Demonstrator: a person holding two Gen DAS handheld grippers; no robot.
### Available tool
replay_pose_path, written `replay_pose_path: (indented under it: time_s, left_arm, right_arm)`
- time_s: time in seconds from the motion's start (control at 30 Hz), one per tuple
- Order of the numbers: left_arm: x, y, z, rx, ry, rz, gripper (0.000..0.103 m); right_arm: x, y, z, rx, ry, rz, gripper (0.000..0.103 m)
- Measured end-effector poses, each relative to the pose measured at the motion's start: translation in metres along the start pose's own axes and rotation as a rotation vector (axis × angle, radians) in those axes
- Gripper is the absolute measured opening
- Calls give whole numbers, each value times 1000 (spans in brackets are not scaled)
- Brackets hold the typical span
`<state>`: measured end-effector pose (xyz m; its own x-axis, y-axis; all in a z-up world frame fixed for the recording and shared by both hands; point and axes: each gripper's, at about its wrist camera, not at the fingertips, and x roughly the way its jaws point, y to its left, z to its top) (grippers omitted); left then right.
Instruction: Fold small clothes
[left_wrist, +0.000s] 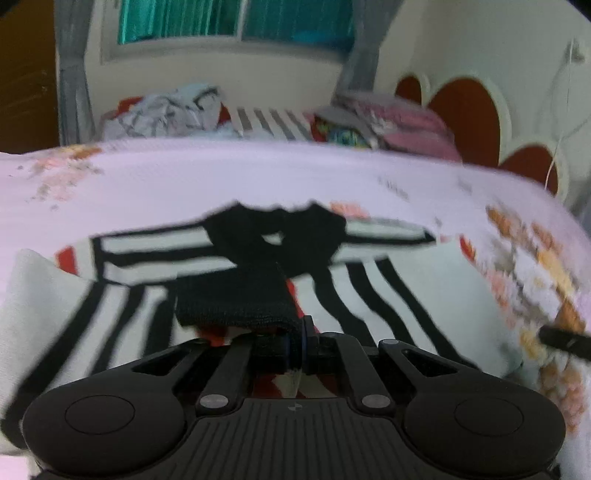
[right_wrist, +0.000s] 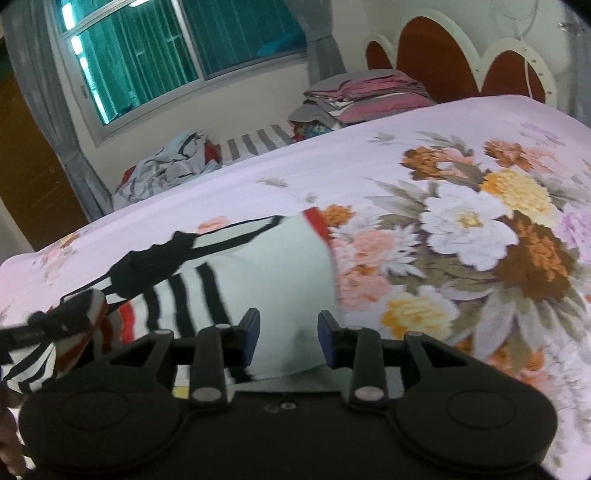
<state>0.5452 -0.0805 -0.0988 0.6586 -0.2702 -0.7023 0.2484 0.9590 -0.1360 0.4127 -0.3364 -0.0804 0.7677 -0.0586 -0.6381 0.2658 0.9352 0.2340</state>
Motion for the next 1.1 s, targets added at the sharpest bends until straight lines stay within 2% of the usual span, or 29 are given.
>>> replay_pose_path:
  time_s: [0.07,0.1,0.13,0.17,0.23,0.27,0.33,0.37,0.43,0.5,0.57,0.67,0.73,0.8,0.9,1.0,1.1]
  left_arm:
    - [11,-10,-4,14,49,15,5]
    - [13,-15,-6,20,55,6,11]
    - [14,-21,-7,23,49,-14,25]
    - [15,-27,-9,30,43,-35,31]
    - [16,-41,-11,56,47,-82,53]
    - [15,-47,-12,66,45,-122,58]
    - [6,-56,-16,69,18,-207,61]
    - [-1,-57,-17,64,-7,-214,61]
    - [-16,-53,-19,44,-47,-170,61]
    - [-37,-34,-24,-5,-98,-95,61]
    - [-59,-8,-32,-44,-144,-20,61]
    - [-98,39,-50,-69,-208,141,61]
    - [-122,70,-66,-82,-233,231,61]
    - [-143,98,-83,-93,-233,287,61]
    - [-158,127,-111,-99,-174,348,61]
    - [-155,135,-131,-95,-116,335,61]
    - [-138,133,-135,-76,-72,316,61]
  right_arm:
    - [-2,-10,1,8,8,0,38]
    - [-3,-15,2,9,10,2,38]
    - [-5,-18,2,8,9,2,38]
    - [-6,-22,3,6,9,0,38]
    - [-7,-27,4,5,11,-5,38]
    - [-8,-28,4,5,12,-5,38]
    - [-7,-28,6,0,16,-3,39]
    - [-8,-27,7,-5,16,2,39]
    - [-7,-21,9,-20,13,18,39]
    - [-3,-13,10,-26,19,42,39]
    - [3,-3,10,-22,35,83,40]
    - [14,15,5,-30,60,135,40]
    - [22,30,2,-35,81,167,40]
    - [31,43,-2,-39,101,196,40]
    - [48,59,-8,-52,142,215,40]
    - [66,72,-13,-64,181,215,40]
    - [78,91,-20,-187,182,166,41]
